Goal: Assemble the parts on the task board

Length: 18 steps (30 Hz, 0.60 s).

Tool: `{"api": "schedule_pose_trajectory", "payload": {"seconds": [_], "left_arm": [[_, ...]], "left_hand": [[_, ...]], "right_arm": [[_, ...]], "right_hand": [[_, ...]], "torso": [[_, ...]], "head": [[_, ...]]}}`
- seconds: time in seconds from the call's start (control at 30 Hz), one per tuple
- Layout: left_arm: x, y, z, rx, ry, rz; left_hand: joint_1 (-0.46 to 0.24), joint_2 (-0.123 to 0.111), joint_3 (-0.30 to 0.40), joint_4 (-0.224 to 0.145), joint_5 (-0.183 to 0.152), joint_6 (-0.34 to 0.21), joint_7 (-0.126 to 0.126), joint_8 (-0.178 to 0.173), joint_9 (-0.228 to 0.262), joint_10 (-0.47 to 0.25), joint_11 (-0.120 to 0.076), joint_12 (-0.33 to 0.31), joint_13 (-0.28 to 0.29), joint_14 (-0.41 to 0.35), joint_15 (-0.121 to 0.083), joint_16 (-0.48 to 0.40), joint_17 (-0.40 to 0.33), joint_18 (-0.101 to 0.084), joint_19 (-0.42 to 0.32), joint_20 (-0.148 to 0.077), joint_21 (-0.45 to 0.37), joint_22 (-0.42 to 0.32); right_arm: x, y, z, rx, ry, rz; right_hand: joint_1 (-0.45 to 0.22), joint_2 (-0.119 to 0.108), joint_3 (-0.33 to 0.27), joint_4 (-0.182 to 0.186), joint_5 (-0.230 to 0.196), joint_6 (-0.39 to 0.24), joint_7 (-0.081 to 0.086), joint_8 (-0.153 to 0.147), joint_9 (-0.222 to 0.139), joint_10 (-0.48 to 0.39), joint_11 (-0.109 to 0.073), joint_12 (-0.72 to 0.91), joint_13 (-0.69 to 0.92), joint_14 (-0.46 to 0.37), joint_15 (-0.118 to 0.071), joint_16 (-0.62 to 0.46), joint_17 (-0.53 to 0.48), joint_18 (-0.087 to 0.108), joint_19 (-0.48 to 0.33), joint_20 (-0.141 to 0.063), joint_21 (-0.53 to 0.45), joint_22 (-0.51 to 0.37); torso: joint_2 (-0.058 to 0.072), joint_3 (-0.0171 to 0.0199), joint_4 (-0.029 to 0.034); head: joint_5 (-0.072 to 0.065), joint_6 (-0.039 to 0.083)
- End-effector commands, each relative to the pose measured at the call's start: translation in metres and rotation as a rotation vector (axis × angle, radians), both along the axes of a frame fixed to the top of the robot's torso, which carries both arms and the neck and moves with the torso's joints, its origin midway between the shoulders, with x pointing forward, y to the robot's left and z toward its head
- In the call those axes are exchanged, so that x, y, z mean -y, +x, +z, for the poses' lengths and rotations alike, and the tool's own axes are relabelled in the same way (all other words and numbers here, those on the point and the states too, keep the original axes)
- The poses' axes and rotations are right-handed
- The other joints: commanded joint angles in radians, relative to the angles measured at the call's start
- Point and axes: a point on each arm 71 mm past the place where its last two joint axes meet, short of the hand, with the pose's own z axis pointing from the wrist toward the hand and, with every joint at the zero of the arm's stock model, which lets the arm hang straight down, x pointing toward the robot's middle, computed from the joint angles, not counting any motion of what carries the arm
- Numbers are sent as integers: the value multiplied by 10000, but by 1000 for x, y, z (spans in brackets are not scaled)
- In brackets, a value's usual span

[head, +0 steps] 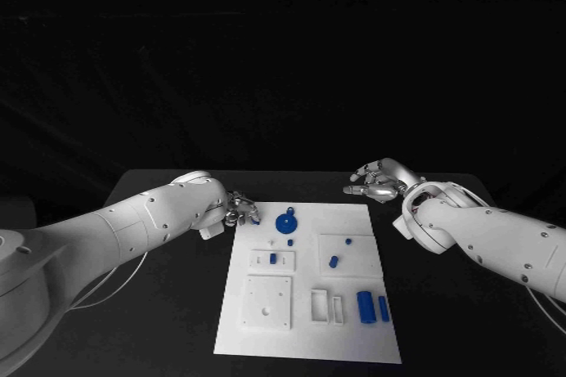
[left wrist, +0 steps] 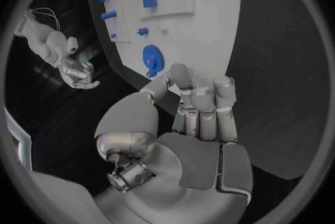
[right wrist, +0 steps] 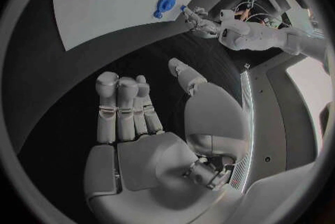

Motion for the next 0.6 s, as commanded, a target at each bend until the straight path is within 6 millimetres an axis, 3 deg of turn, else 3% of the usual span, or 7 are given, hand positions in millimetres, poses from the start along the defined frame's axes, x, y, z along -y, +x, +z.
{"api": "schedule_pose_trajectory", "payload": {"seconds": [0.03, 0.27, 0.43, 0.6], "left_arm": [[4, -7, 5, 206, -536, 161], [4, -23, 9, 430, -819, -47], [3, -39, 12, 526, -1006, -237], [3, -51, 14, 652, -1125, -389]], "left_hand": [[-89, 34, -17, -26, 122, 417, -233, 81, 0, 104, 5, -12, -17, 52, -82, 38, 17, 179, 73, -860, 19, -13], [-138, -13, -3, -37, 331, 504, -259, 113, -28, 167, -19, -32, -30, 101, -104, 38, 23, 178, 112, -879, 20, -23], [-171, -75, 2, -45, 522, 606, -280, 155, -42, 212, -37, -50, -41, 150, -117, 38, 27, 176, 152, -892, 33, -27], [-211, -145, -10, -24, 583, 777, -331, 235, -40, 274, -85, -29, -30, 218, -161, 70, 48, 177, 198, -909, 47, -30]], "right_arm": [[0, 0, -1, -58, -49, 121], [3, 2, -1, -58, -100, 55], [6, 3, -2, -64, -142, -7], [6, 3, -2, -62, -159, -17]], "right_hand": [[-101, -29, -47, -13, 60, -2, 54, 45, -16, -43, -45, 51, -10, 65, 14, -9, -5, 995, 10, -46, -66, 13], [-98, -30, -47, -15, 68, -2, 54, 45, -17, -44, -46, 52, -12, 65, 14, -10, -5, 996, 11, -47, -67, 15], [-91, -27, -45, -19, 91, -4, 54, 44, -18, -46, -46, 54, -16, 64, 13, -11, -5, 996, 10, -49, -70, 17], [-89, -25, -46, -21, 111, -4, 54, 45, -18, -48, -46, 56, -20, 63, 13, -12, -5, 996, 10, -50, -73, 20]], "torso": [[-15, 7, 28], [-82, -15, 124], [-127, -20, 158], [-94, -28, 148]], "head": [[18, 30], [-31, 42], [-42, 36], [-12, 72]]}}
